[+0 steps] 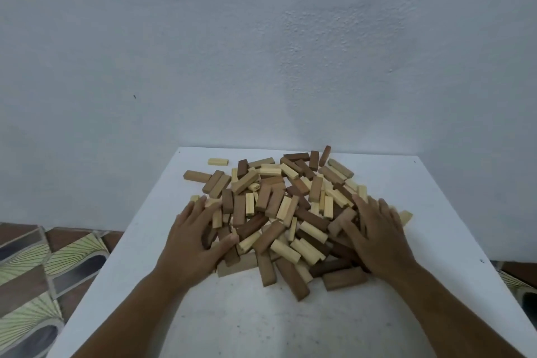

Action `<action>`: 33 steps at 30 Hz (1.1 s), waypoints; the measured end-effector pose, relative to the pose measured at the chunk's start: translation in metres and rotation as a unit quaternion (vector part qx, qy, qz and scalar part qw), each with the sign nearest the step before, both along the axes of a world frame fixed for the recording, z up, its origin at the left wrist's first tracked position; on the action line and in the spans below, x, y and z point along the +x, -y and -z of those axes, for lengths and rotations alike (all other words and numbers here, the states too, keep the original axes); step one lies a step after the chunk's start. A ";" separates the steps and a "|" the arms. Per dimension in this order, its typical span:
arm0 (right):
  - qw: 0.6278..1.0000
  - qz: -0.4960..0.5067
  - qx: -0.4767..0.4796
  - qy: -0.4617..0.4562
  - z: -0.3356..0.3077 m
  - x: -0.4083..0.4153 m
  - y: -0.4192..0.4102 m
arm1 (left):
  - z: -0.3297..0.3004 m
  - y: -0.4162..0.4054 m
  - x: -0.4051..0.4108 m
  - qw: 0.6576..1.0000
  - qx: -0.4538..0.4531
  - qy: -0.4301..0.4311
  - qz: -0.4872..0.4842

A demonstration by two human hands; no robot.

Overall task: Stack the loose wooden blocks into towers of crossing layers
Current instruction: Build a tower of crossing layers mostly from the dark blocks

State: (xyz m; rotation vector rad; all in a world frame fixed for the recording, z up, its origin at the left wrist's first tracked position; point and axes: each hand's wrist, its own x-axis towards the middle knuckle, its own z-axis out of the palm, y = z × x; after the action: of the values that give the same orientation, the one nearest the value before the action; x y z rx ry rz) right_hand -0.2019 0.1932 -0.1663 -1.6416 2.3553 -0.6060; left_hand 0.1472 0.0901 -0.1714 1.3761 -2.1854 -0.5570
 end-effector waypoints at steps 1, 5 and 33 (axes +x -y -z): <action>1.000 0.005 -0.012 0.007 0.000 0.006 0.001 | 0.001 0.000 0.000 1.000 0.000 -0.013 -0.006; 0.999 0.040 -0.033 0.014 0.000 0.027 0.009 | 0.000 -0.004 0.001 0.998 0.014 -0.058 -0.017; 0.998 -0.013 0.040 -0.044 -0.003 0.132 -0.038 | -0.004 -0.059 0.014 0.994 -0.018 -0.104 -0.032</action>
State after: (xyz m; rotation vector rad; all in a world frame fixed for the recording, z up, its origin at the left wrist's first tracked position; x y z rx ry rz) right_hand -0.0696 0.2317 -0.1634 -1.6947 2.3814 -0.4382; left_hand 0.1609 0.1494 -0.1671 1.3030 -1.9688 -0.6057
